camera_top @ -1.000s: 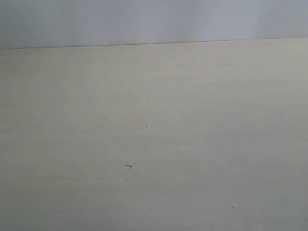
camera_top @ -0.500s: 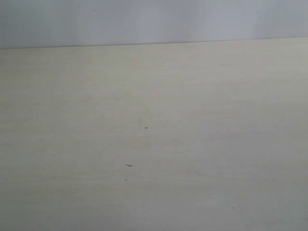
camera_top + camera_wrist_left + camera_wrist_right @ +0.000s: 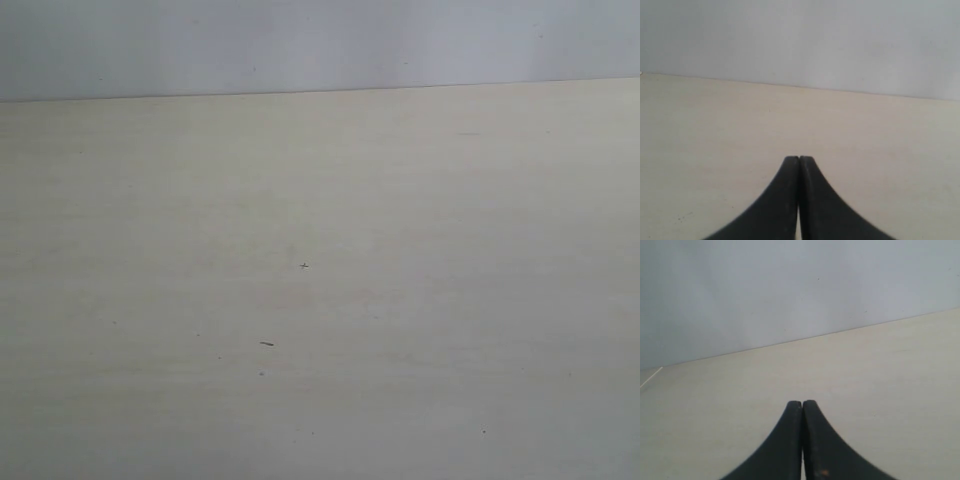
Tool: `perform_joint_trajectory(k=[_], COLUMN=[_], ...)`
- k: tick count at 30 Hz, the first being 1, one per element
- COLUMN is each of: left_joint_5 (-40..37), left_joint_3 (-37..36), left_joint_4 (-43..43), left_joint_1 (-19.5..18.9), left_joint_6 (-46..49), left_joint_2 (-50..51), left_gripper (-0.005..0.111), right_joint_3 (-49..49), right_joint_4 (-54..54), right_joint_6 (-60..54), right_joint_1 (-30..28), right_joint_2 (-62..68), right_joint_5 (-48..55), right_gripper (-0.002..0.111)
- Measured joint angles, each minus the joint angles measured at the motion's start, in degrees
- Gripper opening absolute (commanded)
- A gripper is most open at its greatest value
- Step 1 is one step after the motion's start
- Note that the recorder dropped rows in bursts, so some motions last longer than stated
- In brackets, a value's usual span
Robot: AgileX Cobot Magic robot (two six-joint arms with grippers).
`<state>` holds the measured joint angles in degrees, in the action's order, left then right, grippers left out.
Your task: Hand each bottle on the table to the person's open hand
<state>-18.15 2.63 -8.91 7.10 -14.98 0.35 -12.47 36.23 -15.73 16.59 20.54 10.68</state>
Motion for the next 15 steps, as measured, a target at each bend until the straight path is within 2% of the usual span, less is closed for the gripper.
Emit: perform_joint_trajectory(k=[3,15], left_joint_5=[-0.3,-2.8], left_joint_3=[-1.8,-2.4], left_joint_4=[-0.7,-1.2], left_joint_1=[1.5,1.7], left_joint_6=[-0.1,-0.1], left_joint_2=[0.0,0.0], left_gripper=[0.002,0.002], right_joint_3=[0.0,0.0], right_joint_4=[0.0,0.0], right_joint_6=[0.0,0.0], right_joint_1=[0.0,0.0], right_joint_2=[0.0,0.0], right_joint_5=[0.0,0.0], right_gripper=[0.0,0.0])
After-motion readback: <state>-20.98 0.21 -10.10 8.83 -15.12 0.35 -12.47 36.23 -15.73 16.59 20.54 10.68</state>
